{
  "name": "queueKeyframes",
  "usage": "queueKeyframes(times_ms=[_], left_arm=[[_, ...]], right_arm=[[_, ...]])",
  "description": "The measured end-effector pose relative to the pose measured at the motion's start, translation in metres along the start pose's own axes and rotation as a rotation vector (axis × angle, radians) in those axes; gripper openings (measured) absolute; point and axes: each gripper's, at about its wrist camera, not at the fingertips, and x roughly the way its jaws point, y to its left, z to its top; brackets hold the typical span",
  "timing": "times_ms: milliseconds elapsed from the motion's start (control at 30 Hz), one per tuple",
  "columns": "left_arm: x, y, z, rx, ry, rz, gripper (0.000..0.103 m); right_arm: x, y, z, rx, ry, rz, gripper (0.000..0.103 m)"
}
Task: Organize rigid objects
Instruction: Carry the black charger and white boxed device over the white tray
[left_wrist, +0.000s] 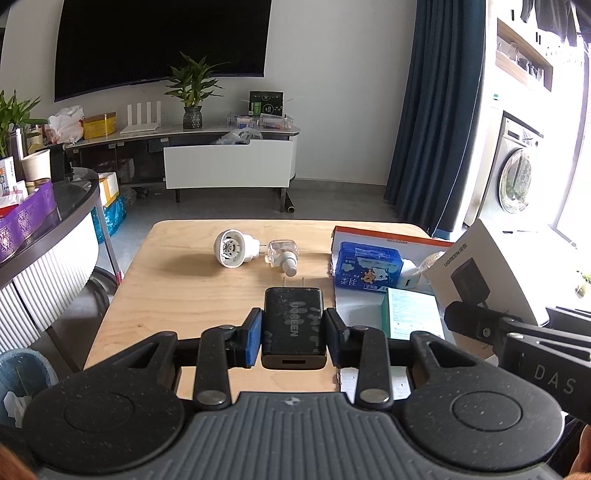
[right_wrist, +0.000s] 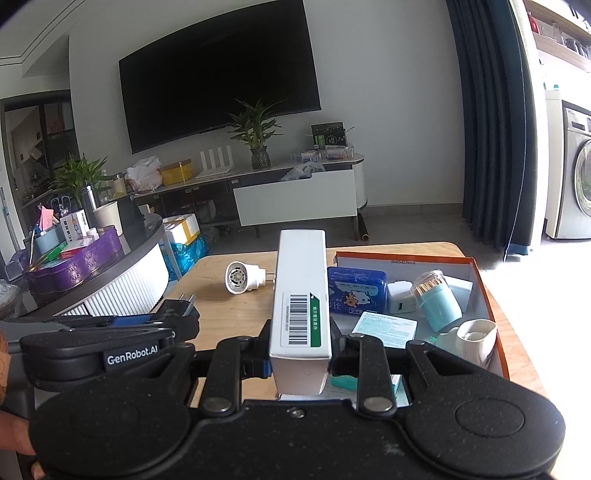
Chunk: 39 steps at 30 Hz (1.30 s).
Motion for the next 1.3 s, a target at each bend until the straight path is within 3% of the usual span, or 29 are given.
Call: queueKeyframes(times_ms=[1300], left_arm=[[0.018, -0.069, 0.000, 0.110, 0.031, -0.169, 0.036]], right_arm=[[-0.029, -0.060, -0.007, 0.105, -0.038, -0.170, 0.032]])
